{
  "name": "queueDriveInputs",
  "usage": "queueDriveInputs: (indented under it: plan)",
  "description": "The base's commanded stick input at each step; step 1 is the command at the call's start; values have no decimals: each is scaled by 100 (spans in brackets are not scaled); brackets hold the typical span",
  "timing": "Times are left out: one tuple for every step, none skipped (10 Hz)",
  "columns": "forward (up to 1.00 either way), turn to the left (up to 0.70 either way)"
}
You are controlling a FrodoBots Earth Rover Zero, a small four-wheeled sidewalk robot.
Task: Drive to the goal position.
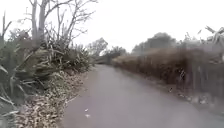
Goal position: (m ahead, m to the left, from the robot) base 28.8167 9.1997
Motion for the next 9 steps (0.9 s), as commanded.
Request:
queueDriveInputs:
  plan:
    - [100,0]
    - [100,0]
    - [100,0]
    - [100,0]
    - [100,0]
    - [100,0]
    - [100,0]
    - [100,0]
    - [100,0]
